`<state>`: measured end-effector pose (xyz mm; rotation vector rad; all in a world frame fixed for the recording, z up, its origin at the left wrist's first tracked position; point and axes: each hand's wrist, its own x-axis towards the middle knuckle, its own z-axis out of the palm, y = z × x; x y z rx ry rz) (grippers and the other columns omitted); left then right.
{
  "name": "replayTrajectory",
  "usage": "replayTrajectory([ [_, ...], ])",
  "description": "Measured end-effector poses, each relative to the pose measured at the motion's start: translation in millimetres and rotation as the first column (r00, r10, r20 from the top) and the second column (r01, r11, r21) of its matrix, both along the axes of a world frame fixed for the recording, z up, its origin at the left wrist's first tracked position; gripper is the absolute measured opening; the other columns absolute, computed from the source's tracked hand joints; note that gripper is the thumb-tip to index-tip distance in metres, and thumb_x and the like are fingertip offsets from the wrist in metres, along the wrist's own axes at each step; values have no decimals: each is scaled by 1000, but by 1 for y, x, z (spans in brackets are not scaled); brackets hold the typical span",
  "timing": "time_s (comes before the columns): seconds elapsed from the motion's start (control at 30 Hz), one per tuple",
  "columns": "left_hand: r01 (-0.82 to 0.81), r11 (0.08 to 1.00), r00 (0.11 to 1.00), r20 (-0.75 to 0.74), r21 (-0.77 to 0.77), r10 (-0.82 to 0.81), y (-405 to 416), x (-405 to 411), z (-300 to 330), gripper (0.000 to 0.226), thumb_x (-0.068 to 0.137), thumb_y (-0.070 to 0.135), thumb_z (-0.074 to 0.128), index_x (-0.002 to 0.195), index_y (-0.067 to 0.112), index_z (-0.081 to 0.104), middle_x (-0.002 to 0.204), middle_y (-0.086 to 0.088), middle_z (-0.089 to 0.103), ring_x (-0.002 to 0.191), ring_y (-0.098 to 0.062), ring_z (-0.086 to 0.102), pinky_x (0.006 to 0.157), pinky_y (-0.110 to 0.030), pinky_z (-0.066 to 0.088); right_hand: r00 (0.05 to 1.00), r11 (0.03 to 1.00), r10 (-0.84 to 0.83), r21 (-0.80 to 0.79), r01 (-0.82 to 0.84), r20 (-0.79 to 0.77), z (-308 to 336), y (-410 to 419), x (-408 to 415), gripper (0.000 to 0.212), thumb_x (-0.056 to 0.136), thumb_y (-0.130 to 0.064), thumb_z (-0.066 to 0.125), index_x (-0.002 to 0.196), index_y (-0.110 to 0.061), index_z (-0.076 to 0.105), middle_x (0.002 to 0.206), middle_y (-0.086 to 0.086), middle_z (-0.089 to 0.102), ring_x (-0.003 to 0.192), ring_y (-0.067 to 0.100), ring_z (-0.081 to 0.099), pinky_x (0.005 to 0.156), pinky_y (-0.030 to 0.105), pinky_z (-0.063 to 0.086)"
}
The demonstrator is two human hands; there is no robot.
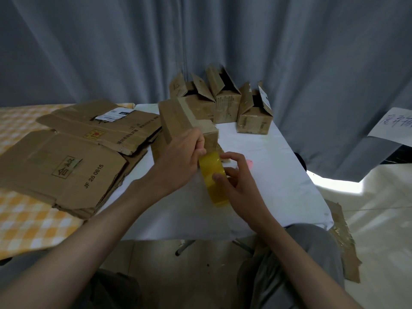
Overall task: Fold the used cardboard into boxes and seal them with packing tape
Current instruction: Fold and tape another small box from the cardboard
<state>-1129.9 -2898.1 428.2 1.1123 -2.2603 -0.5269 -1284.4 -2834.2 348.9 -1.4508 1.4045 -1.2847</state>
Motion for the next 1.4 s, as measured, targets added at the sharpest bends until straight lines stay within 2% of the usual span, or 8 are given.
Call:
replayTrajectory([
  [0.27, 95, 972, 993, -42, -217, -106, 18, -6, 3, 18, 97, 3, 54, 84, 11, 47, 77, -6, 49, 66, -16, 42, 60, -22, 33, 994, 996, -75, 61, 70, 74, 14, -6, -8, 26, 99, -36, 58, 117, -51, 47, 110, -26, 56, 96, 2, 62, 67, 11, 46],
  [0.53, 14, 990, 976, -213, -137, -44, 8, -2, 4, 16, 92, 2, 65, 107, 6, 61, 84, -5, 62, 75, -12, 58, 71, -13, 47, 997, 998, -33, 61, 29, 68, 9, 1, -11, 9, 102, -35, 52, 108, -41, 49, 77, -15, 61, 67, 0, 55, 58, 13, 48],
  [0.8, -34, 997, 981, -190, -73, 20, 0, -3, 4, 10, 83, 21, 80, 84, 12, 76, 73, 4, 63, 64, -6, 52, 62, -14, 41, 1000, 999, -15, 41, 15, -10, 11, 4, -9, 9, 103, -31, 49, 106, -38, 46, 78, 5, 59, 65, 13, 53, 58, 21, 46],
  [0.9, -4, 1000, 972, -235, 21, 8, -5, -2, 7, 7, 82, 20, 80, 79, 14, 77, 63, 8, 61, 55, -4, 50, 56, -11, 39, 1000, 1000, 14, 27, -13, -25, 11, 2, -8, 16, 102, -32, 52, 108, -44, 44, 89, 6, 65, 77, 25, 62, 63, 25, 53],
  [1.07, -18, 991, 968, -246, 130, 49, -17, -2, 13, 17, 80, 20, 82, 69, 21, 69, 50, 14, 55, 47, -1, 47, 47, -7, 36, 995, 980, 84, 177, -91, 45, 8, 5, -15, 56, 76, -52, 79, 113, -59, 37, 97, -23, 66, 92, 4, 67, 65, 16, 56],
  [1.13, -30, 984, 964, -255, 174, 74, -22, -1, 14, 19, 81, 19, 81, 69, 17, 66, 52, 8, 53, 45, -1, 44, 46, -8, 36, 992, 970, 124, 213, -114, -33, 8, 9, -18, 72, 65, -46, 89, 114, -57, 37, 102, -34, 58, 92, -10, 61, 65, 13, 54],
  [1.27, -96, 953, 910, -364, 286, 200, -29, 6, 14, 18, 84, 18, 78, 73, 10, 65, 64, -12, 57, 61, -11, 53, 62, -25, 51, 964, 993, 37, 114, -7, -262, 28, 10, -36, 74, 65, -29, 92, 119, -39, 43, 106, -18, 55, 92, -1, 59, 68, 19, 55],
  [1.4, -188, 879, 727, -540, 437, 424, -34, 19, 13, 17, 87, 21, 74, 77, 10, 65, 58, 10, 62, 56, 0, 57, 51, -16, 46, 784, 1000, 7, 11, -1, -621, 73, -12, -63, 61, 72, -20, 83, 123, -26, 52, 96, -14, 54, 82, 9, 50, 61, 19, 40],
])
